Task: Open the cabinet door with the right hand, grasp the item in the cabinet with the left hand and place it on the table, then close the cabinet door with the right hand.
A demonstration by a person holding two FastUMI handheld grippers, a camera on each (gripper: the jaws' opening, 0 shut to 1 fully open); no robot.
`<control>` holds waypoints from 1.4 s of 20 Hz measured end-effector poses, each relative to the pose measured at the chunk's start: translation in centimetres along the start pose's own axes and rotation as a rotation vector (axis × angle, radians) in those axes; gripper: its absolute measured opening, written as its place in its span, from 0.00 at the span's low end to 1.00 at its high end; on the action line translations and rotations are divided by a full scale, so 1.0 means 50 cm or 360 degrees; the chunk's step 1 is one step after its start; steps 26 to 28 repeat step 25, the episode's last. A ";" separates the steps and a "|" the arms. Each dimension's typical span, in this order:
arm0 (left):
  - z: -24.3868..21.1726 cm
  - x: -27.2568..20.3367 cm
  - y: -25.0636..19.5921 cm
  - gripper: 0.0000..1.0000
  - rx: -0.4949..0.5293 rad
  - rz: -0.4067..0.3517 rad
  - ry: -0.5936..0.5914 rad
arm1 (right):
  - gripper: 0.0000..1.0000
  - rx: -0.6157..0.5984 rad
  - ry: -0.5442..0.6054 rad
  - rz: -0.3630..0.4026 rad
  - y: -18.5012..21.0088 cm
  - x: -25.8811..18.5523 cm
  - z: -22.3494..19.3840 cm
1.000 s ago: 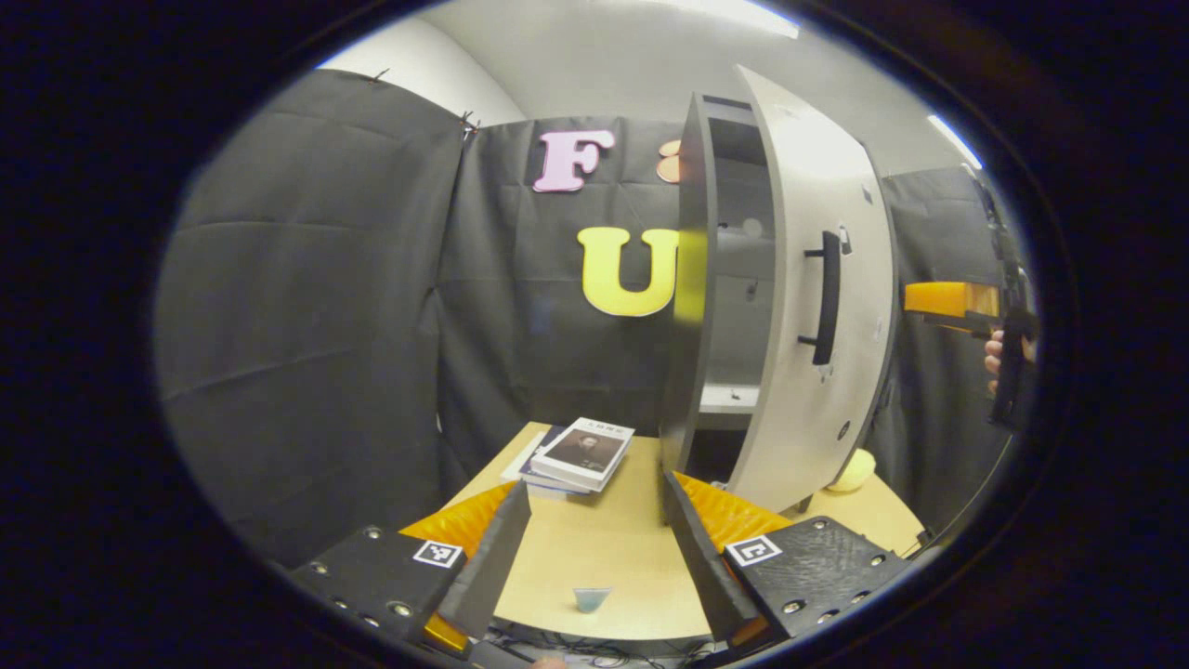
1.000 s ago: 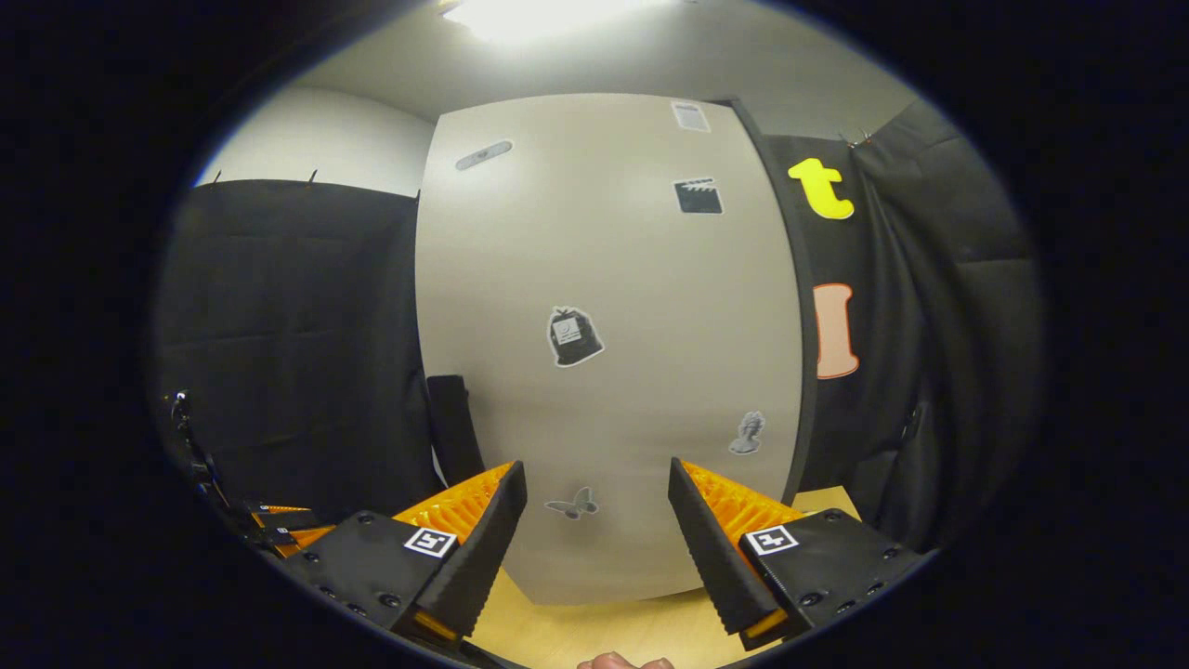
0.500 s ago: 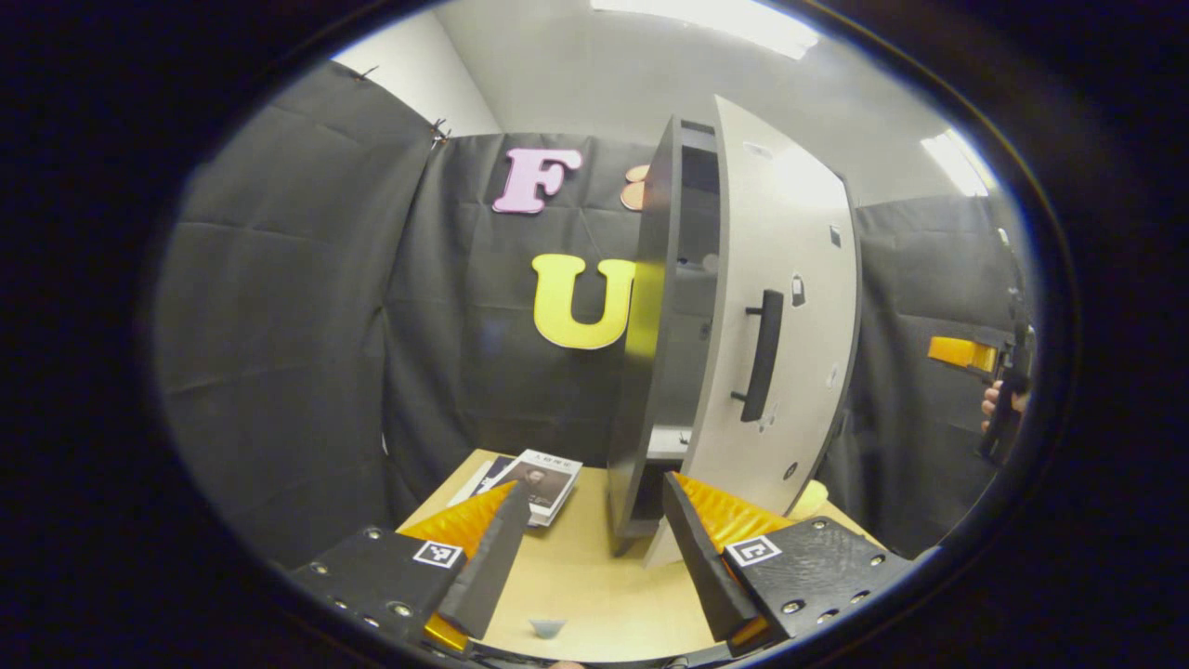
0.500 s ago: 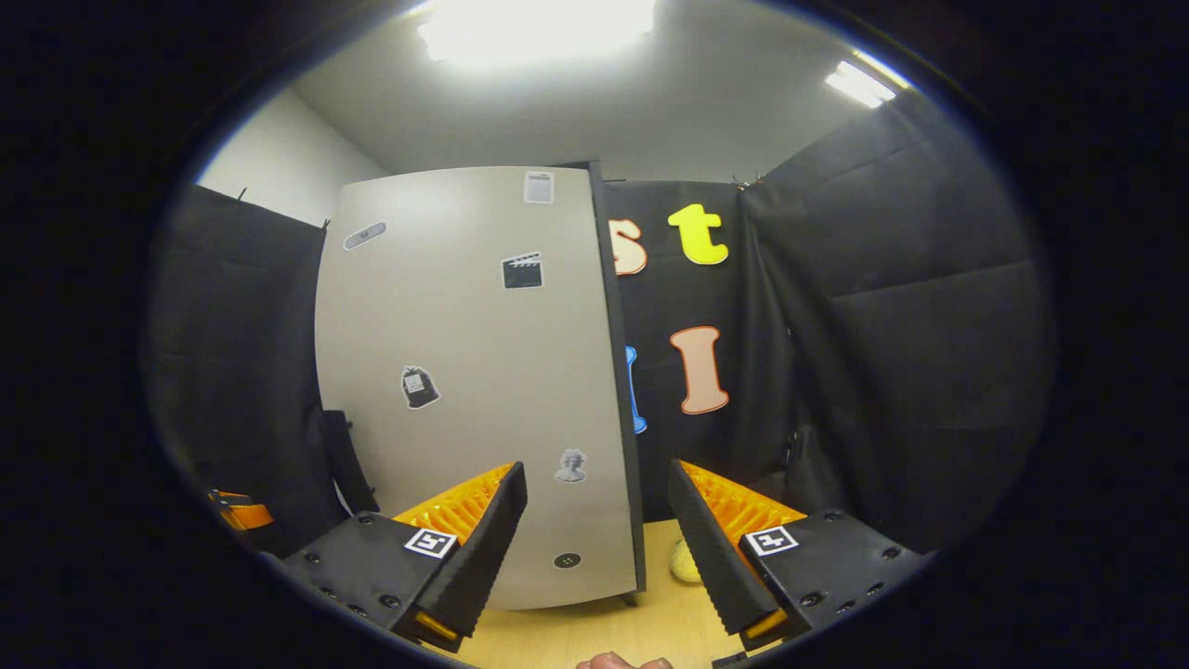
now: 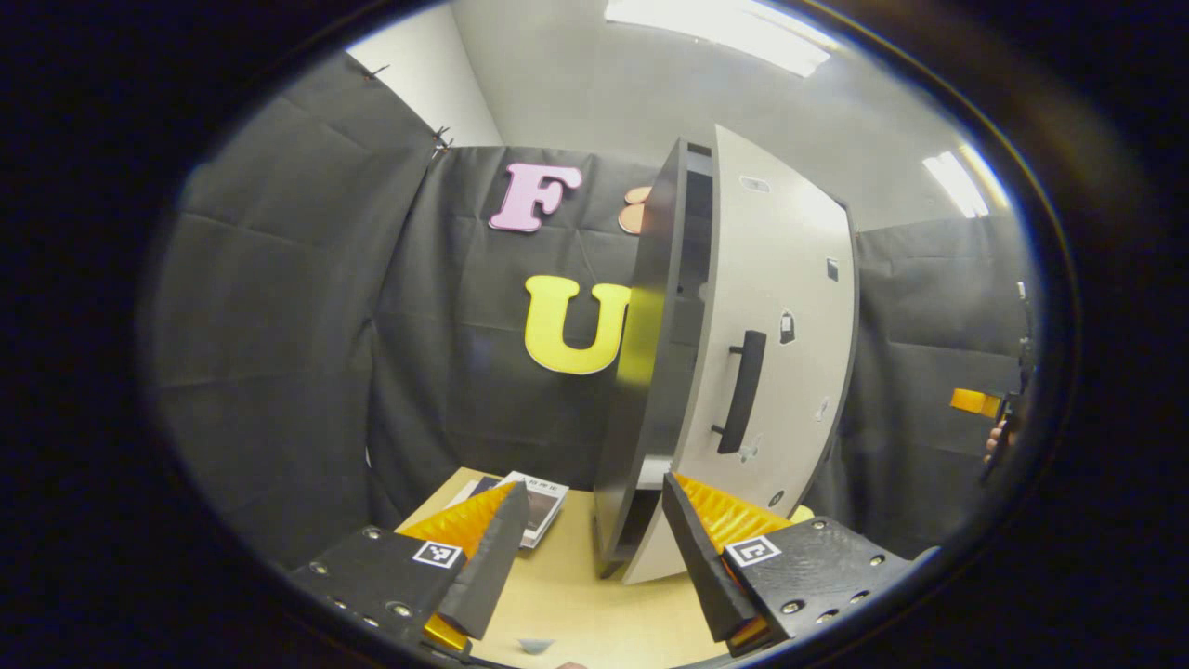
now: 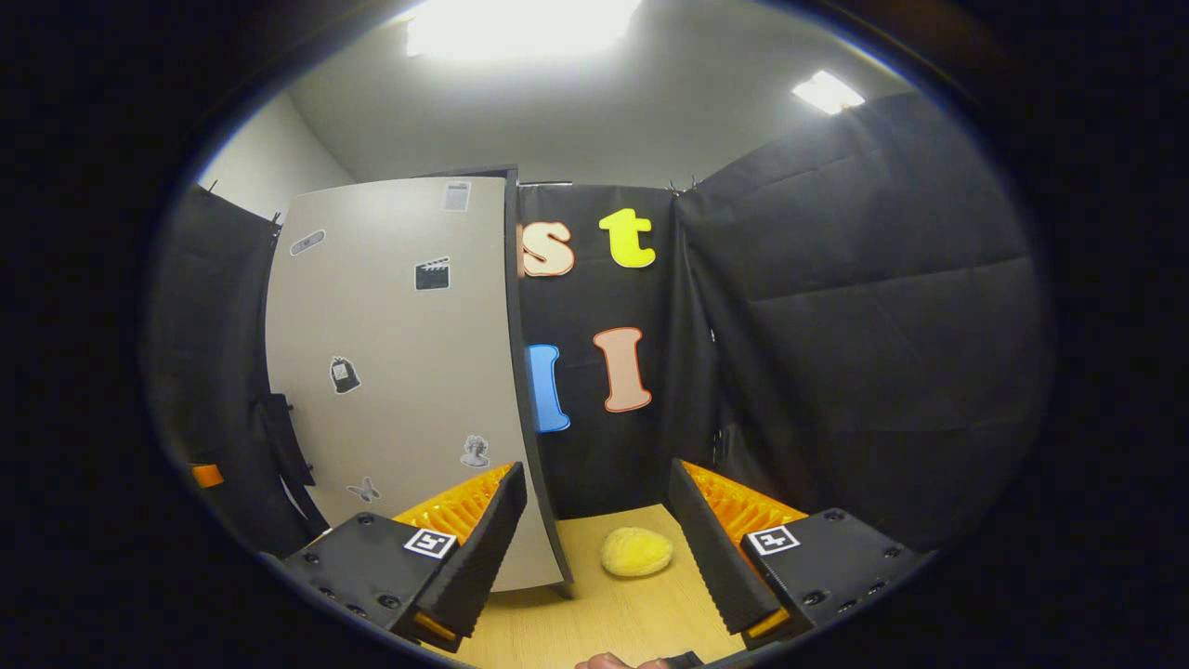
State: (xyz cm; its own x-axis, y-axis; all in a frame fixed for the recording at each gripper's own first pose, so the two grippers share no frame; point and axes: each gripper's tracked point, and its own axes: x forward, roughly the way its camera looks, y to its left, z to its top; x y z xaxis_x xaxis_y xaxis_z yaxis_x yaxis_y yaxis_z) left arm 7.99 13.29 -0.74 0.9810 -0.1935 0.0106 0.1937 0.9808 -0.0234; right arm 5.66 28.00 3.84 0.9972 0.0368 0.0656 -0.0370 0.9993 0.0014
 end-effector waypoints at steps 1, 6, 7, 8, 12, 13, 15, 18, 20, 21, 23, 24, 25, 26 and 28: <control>-0.004 -0.005 0.000 0.87 -0.0002 0.0000 0.0005 | 0.98 -0.0003 0.0008 0.0008 -0.001 0.001 -0.006; -0.075 -0.038 0.027 0.87 -0.0070 0.0139 0.0074 | 0.98 -0.0224 -0.0007 -0.0045 -0.052 0.000 -0.013; -0.087 -0.048 0.023 0.87 -0.0070 0.0153 0.0093 | 0.98 -0.0267 -0.0008 -0.0053 -0.059 -0.001 -0.015; -0.100 -0.059 0.014 0.87 -0.0074 0.0150 0.0113 | 0.98 -0.0287 -0.0007 -0.0054 -0.063 0.001 -0.017; -0.101 -0.087 0.010 0.87 -0.0041 0.0166 0.0111 | 0.98 -0.0242 0.0037 0.0029 -0.039 0.012 -0.038; -0.092 -0.090 0.000 0.87 -0.0035 0.0153 0.0086 | 0.98 -0.0234 0.0041 0.0047 -0.035 0.013 -0.042; -0.067 -0.097 -0.018 0.87 -0.0010 0.0129 0.0021 | 0.93 -0.0232 0.0052 0.0088 -0.022 0.011 -0.052; -0.044 -0.109 -0.052 0.87 0.0057 0.0080 -0.0057 | 0.94 -0.0243 0.0087 0.0149 0.000 0.003 -0.065; -0.040 -0.117 -0.070 0.87 0.0087 0.0061 -0.0092 | 0.99 -0.0250 0.0092 0.0173 0.006 -0.003 -0.066; -0.043 -0.120 -0.080 0.87 0.0087 0.0048 -0.0098 | 0.99 -0.0256 0.0095 0.0172 0.006 -0.008 -0.069; -0.057 -0.126 -0.095 0.87 0.0074 0.0029 -0.0085 | 0.99 -0.0273 0.0117 0.0189 0.011 -0.011 -0.079; -0.062 -0.129 -0.097 0.87 0.0072 0.0031 -0.0079 | 0.99 -0.0270 0.0128 0.0197 0.013 -0.014 -0.083; -0.064 -0.131 -0.098 0.87 0.0077 0.0030 -0.0073 | 0.99 -0.0263 0.0140 0.0207 0.014 -0.015 -0.086; -0.064 -0.131 -0.098 0.87 0.0077 0.0030 -0.0073 | 0.99 -0.0263 0.0140 0.0207 0.014 -0.015 -0.086; -0.064 -0.131 -0.098 0.87 0.0077 0.0030 -0.0073 | 0.99 -0.0263 0.0140 0.0207 0.014 -0.015 -0.086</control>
